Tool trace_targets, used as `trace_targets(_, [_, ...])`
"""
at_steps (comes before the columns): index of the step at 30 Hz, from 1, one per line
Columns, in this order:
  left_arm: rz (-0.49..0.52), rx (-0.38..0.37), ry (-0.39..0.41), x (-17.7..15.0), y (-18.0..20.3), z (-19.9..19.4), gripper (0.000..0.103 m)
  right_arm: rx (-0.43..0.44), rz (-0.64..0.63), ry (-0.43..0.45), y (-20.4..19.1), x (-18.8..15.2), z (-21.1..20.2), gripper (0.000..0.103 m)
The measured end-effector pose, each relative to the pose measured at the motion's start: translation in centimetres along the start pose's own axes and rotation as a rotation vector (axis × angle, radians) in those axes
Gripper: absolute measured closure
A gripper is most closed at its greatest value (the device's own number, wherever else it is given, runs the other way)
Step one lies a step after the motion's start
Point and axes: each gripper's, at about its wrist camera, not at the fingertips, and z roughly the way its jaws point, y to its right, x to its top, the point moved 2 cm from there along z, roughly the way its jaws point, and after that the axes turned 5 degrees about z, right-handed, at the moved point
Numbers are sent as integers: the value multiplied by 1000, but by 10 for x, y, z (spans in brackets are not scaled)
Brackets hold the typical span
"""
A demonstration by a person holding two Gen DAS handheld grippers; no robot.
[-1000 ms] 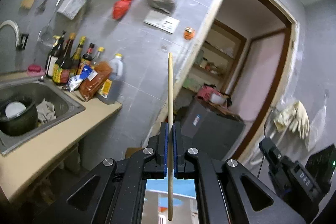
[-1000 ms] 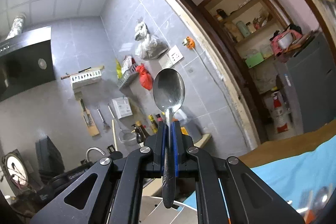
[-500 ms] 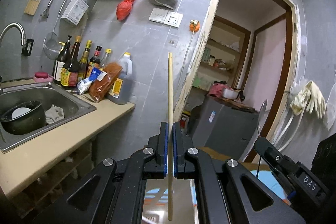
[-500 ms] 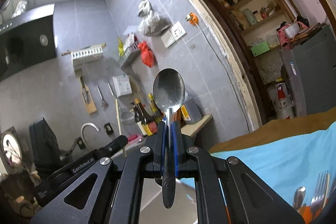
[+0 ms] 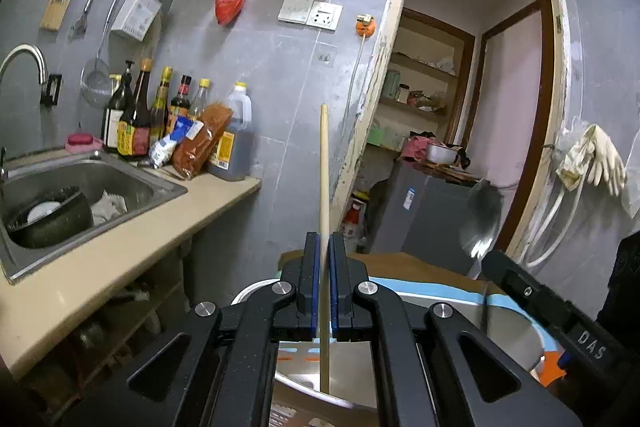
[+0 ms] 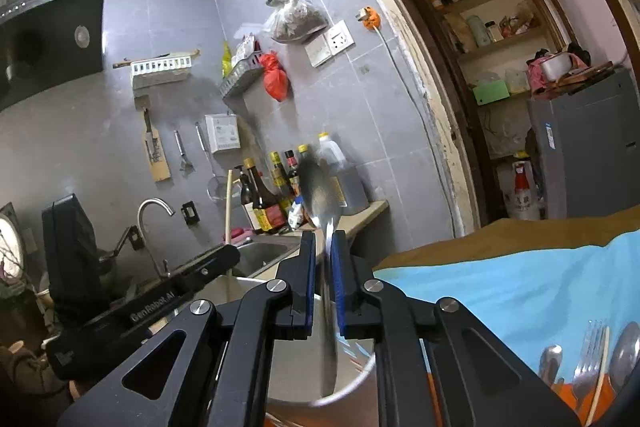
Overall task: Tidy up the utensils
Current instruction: 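Lift the chopstick and spoon and carry both toward the white caddy, then open both tools to drop the chopstick and spoon into the caddy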
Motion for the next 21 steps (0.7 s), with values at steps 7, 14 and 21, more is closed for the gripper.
trace_targets(7, [-38,-32,-38,3,-2,-7,99,-3,3,-15,-2,1,-7,92])
trace_targets(14, [-30,-48,-57,16,8,-18,85,-37,12,12,-5,19,-25,81])
trace_targets(21, [-17,-61,-66,37,35,-31,56,-135,29,44,7,49,-60,51])
